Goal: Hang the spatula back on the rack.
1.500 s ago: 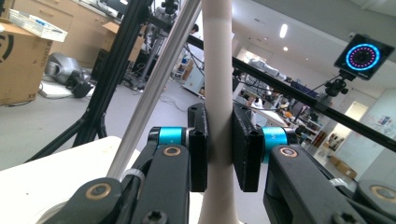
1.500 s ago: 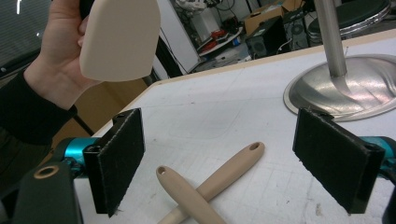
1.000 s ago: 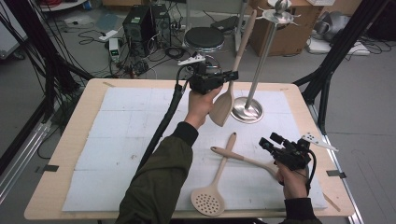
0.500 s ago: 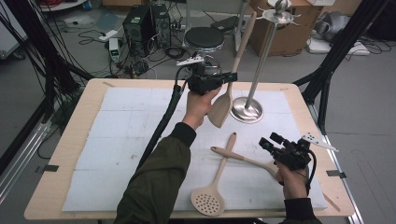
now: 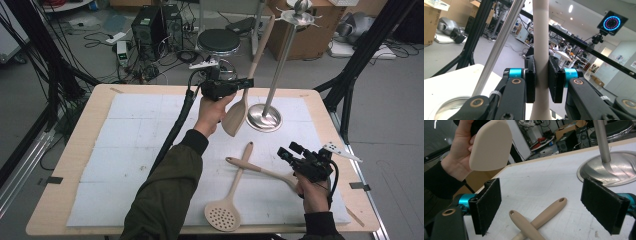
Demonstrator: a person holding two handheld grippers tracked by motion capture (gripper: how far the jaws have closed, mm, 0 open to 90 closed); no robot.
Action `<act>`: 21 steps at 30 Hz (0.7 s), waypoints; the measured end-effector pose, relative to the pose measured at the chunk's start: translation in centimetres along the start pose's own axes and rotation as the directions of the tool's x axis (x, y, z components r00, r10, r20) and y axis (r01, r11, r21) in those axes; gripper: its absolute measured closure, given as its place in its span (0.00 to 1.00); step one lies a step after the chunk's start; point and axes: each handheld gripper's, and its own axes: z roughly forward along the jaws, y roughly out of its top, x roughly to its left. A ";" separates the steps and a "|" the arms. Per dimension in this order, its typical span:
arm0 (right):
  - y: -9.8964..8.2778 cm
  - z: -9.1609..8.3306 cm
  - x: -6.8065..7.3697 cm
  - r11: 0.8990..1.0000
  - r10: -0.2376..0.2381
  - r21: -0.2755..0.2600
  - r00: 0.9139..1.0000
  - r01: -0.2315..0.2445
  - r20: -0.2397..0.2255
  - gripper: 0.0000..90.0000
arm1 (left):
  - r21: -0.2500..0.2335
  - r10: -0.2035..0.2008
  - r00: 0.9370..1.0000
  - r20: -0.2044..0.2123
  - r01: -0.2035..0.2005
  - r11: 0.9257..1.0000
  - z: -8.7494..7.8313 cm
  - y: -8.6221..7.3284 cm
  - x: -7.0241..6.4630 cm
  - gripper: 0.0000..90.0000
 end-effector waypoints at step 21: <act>0.0 0.1 -0.3 1.000 0.001 -0.001 1.000 -0.001 0.001 0.18 | 0.027 -0.002 1.000 0.025 0.001 1.000 1.9 -0.9 0.1 0.87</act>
